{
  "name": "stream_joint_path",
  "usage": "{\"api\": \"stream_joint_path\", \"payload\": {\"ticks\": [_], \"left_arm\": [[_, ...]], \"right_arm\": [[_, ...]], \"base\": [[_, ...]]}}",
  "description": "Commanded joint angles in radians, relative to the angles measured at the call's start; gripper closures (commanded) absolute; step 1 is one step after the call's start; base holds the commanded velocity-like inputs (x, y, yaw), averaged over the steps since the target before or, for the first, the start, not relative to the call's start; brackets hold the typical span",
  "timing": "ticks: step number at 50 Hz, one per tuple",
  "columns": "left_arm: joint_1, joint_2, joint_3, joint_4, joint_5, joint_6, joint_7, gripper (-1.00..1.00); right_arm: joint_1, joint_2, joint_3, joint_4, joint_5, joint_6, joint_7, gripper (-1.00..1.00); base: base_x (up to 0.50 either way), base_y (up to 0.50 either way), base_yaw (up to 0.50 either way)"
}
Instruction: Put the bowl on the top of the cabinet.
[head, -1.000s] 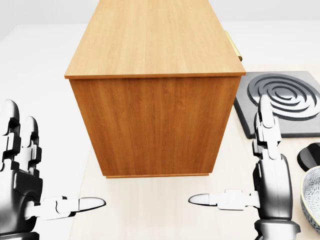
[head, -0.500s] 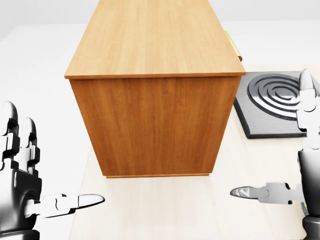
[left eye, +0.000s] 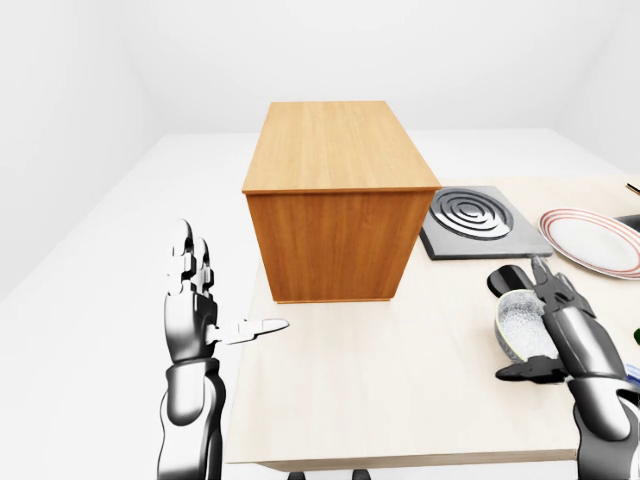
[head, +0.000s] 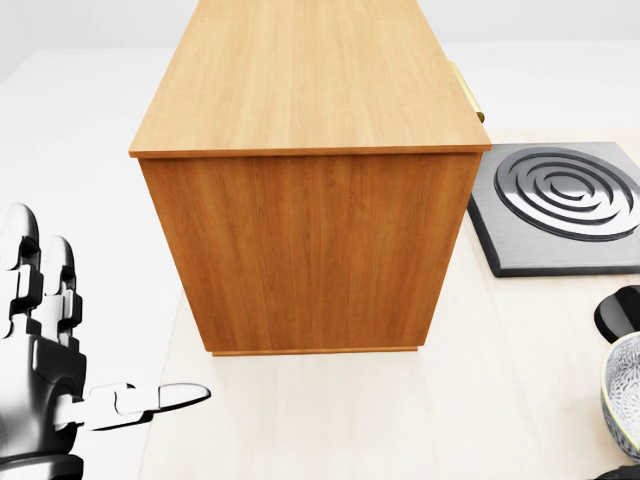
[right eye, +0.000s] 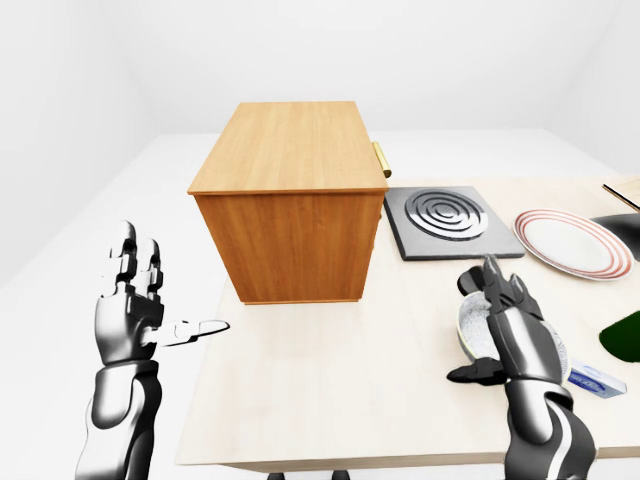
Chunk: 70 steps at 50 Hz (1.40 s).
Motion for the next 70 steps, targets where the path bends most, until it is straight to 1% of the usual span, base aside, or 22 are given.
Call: {"api": "stream_joint_path", "payload": {"ticks": [1, 7, 13, 20, 30, 43, 44, 45, 46, 47, 51, 57, 64, 68, 70], "left_arm": [[-0.004, 0.001, -0.003, 0.009, -0.001, 0.0, 0.001, -1.0], [-0.003, 0.001, -0.004, 0.017, -0.002, 0.0, -0.001, -1.0], [-0.003, 0.002, -0.007, 0.021, 0.0, 0.0, -0.004, -1.0], [-0.001, 0.002, -0.008, 0.016, -0.002, 0.0, -0.007, -1.0], [-0.001, 0.001, -0.011, 0.014, 0.001, 0.0, -0.008, -1.0], [0.0, 0.001, -0.012, 0.018, 0.0, 0.0, -0.01, -1.0], [0.0, 0.002, -0.012, 0.02, 0.0, 0.0, -0.011, -1.0], [-0.001, 0.002, -0.012, 0.022, -0.001, 0.0, -0.011, -1.0], [-0.001, 0.002, -0.012, 0.023, -0.001, 0.0, -0.011, -1.0], [-0.001, 0.002, -0.012, 0.024, -0.001, 0.0, -0.011, -1.0], [-0.002, 0.002, -0.013, 0.026, 0.0, 0.0, -0.012, -1.0], [-0.002, 0.002, -0.014, 0.023, -0.001, 0.0, -0.012, -1.0], [-0.004, 0.002, -0.014, 0.025, -0.001, 0.0, -0.013, -1.0], [-0.003, 0.002, -0.014, 0.02, -0.002, 0.0, -0.012, -1.0], [-0.006, 0.002, -0.012, 0.031, -0.003, 0.0, -0.012, -1.0]], "right_arm": [[0.026, -0.042, -0.083, 0.163, -0.09, 0.0, -0.006, -1.0], [0.039, -0.051, -0.068, 0.233, -0.134, 0.0, -0.046, -1.0], [0.035, -0.061, -0.055, 0.261, -0.15, 0.0, -0.057, -1.0], [0.042, -0.059, -0.026, 0.29, -0.174, 0.0, -0.088, -1.0], [0.049, -0.083, 0.024, 0.407, -0.227, 0.0, -0.169, -1.0], [0.043, -0.102, 0.081, 0.478, -0.253, 0.0, -0.223, -1.0], [0.052, -0.101, 0.085, 0.478, -0.256, 0.0, -0.22, -0.67], [0.054, -0.1, 0.087, 0.482, -0.257, 0.0, -0.221, -0.17], [0.054, -0.101, 0.089, 0.485, -0.258, 0.0, -0.227, 0.51], [0.054, -0.1, 0.088, 0.479, -0.248, 0.0, -0.218, 1.0], [0.057, -0.097, 0.078, 0.453, -0.239, 0.0, -0.197, 1.0], [0.055, -0.095, 0.076, 0.452, -0.24, 0.0, -0.202, 1.0], [0.045, -0.094, 0.047, 0.399, -0.22, 0.0, -0.164, 1.0], [0.04, -0.089, 0.001, 0.3, -0.175, 0.0, -0.091, 1.0], [0.039, -0.077, -0.038, 0.198, -0.135, 0.0, -0.017, 1.0]], "base": [[0.0, 0.0, 0.0], [0.0, 0.0, 0.0], [0.0, 0.0, 0.0], [0.0, 0.0, 0.0], [0.0, 0.0, 0.0], [0.0, 0.0, 0.0], [0.0, 0.0, 0.0], [0.0, 0.0, 0.0], [0.0, 0.0, 0.0], [0.0, 0.0, 0.0], [0.0, 0.0, 0.0], [0.0, 0.0, 0.0], [0.0, 0.0, 0.0], [0.0, 0.0, 0.0], [0.0, 0.0, 0.0]]}}
